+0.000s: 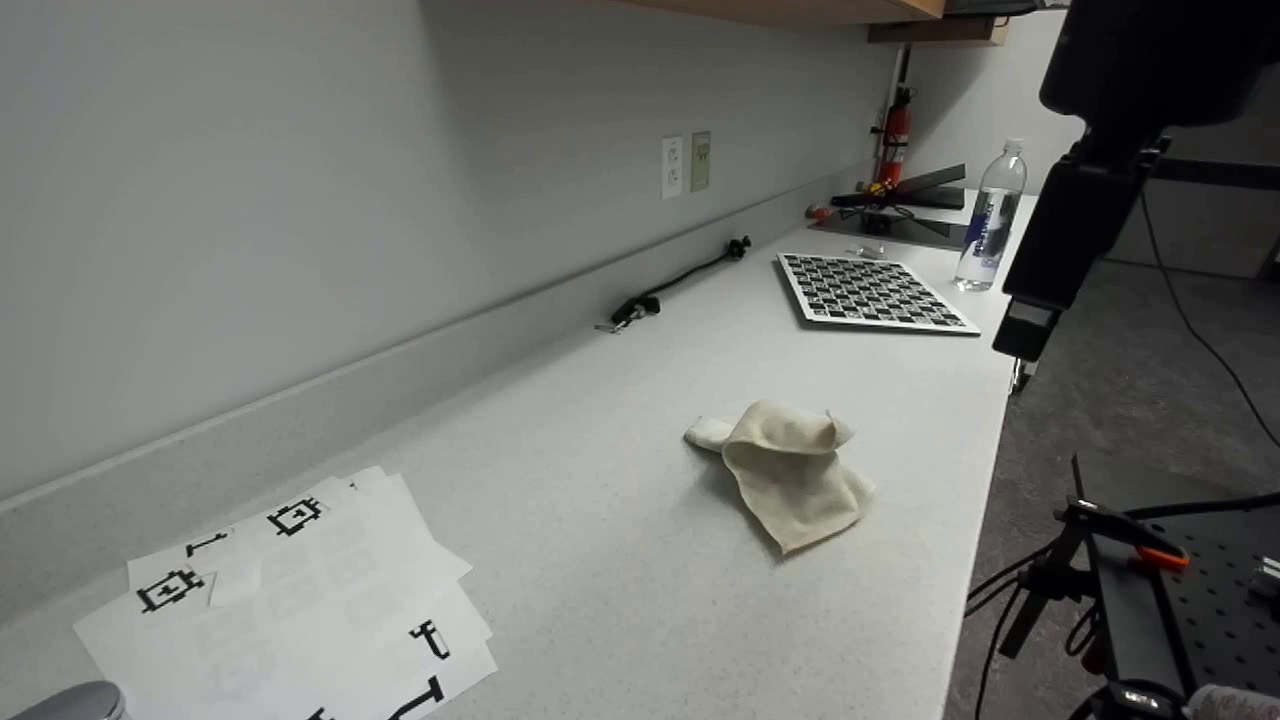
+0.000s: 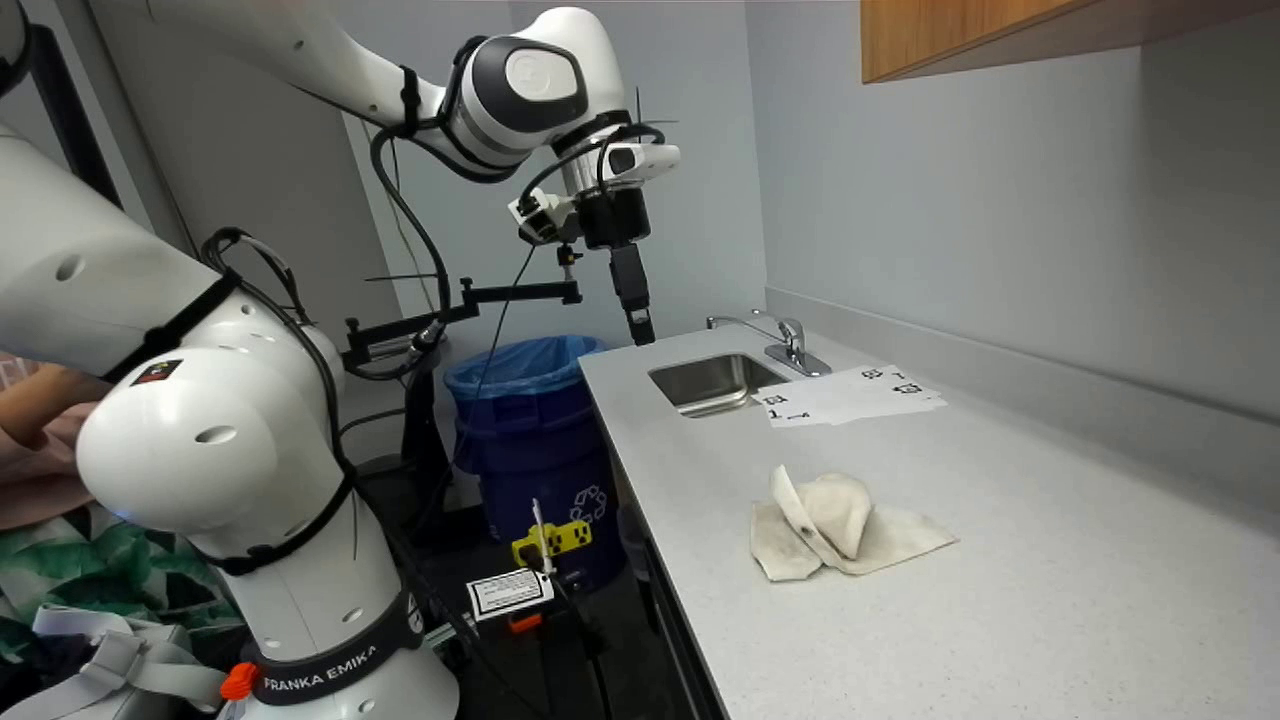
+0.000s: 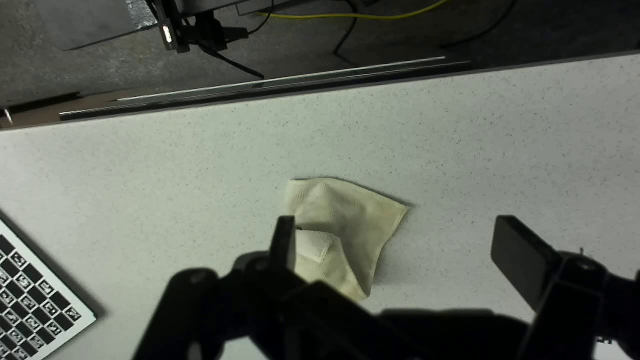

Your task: Use the towel to wipe the counter.

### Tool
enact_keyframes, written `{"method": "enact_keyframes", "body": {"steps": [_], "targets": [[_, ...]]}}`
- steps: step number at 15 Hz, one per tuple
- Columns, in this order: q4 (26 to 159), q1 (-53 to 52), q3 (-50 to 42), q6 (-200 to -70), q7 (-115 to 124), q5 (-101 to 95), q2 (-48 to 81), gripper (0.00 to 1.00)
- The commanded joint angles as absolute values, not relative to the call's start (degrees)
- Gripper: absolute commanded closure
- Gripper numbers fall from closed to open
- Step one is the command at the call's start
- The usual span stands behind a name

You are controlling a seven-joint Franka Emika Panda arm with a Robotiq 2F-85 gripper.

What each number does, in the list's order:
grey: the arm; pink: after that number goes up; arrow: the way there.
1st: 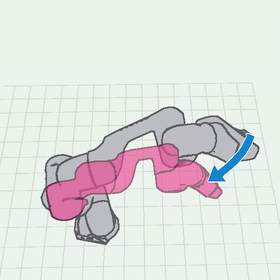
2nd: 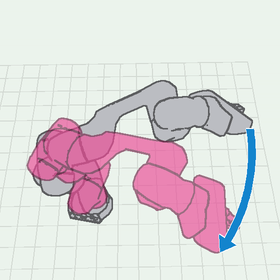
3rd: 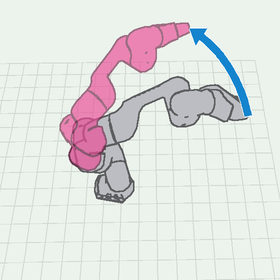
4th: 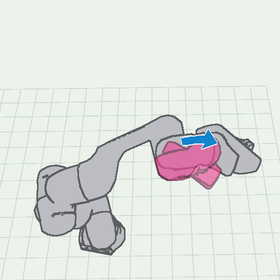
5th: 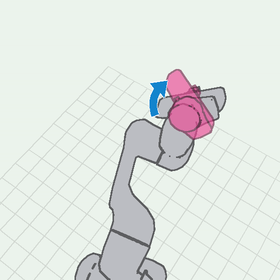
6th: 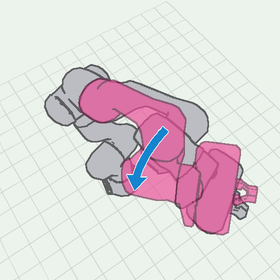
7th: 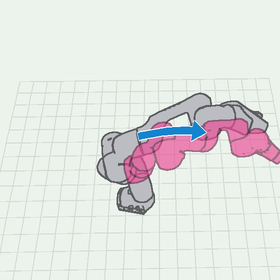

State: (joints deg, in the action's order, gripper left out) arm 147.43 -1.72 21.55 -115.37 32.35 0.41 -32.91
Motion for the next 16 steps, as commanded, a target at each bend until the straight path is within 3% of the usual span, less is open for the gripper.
{"method": "enact_keyframes", "body": {"steps": [1, 16], "targets": [[147.4, -3.1, 20.3, -115.3, 33.0, -0.4, -32.6, 0.0], [152.1, -3.0, 14.7, -123.2, 25.4, -0.3, -30.8, 0.0]]}}
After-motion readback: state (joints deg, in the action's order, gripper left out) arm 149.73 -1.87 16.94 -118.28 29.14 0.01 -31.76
